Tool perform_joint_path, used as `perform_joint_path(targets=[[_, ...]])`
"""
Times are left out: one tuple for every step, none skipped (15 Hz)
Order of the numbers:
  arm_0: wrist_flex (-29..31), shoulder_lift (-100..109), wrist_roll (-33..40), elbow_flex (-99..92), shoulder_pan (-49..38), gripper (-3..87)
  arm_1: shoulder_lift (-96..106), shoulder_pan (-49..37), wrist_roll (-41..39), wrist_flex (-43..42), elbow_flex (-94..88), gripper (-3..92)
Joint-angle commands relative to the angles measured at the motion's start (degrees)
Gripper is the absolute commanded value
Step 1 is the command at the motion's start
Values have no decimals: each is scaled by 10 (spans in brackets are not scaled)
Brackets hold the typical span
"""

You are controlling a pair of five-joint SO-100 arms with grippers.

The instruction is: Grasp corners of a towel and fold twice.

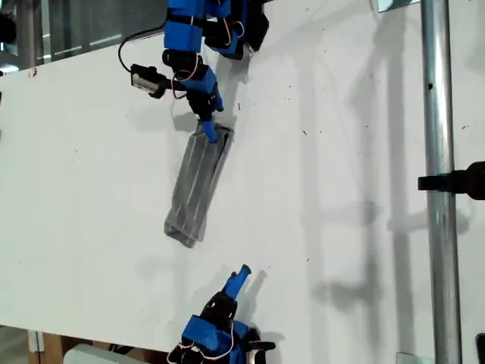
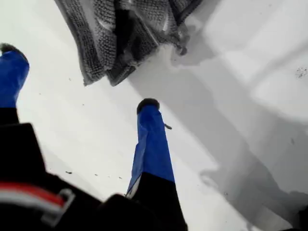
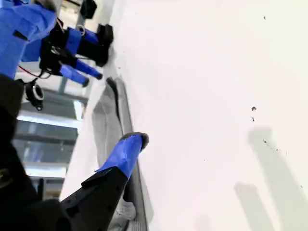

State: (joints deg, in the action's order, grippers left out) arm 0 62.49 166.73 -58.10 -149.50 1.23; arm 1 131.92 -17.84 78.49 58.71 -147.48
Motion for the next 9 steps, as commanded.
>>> perform_joint_path(targets=[[23,206,-26,-58,24,421,-124,-4,35,-23,79,448],[46,269,-34,-80,27,421,-151,-4,48,-40,88,448],[43,292,-36,-98,33,416,-171,-7,65,-45,93,445],[38,284,-41,-107,39,407,-184,-9,81,-46,96,444],[36,288,-45,-118,43,405,-191,-9,98,-48,94,444],[36,301,-47,-129,47,403,-207,-15,101,-66,91,442],[37,317,-47,-142,54,394,-241,-24,103,-99,91,438],[34,319,-50,-155,62,385,-264,-27,105,-120,105,436],[32,319,-55,-162,68,383,-283,-33,105,-160,107,428]])
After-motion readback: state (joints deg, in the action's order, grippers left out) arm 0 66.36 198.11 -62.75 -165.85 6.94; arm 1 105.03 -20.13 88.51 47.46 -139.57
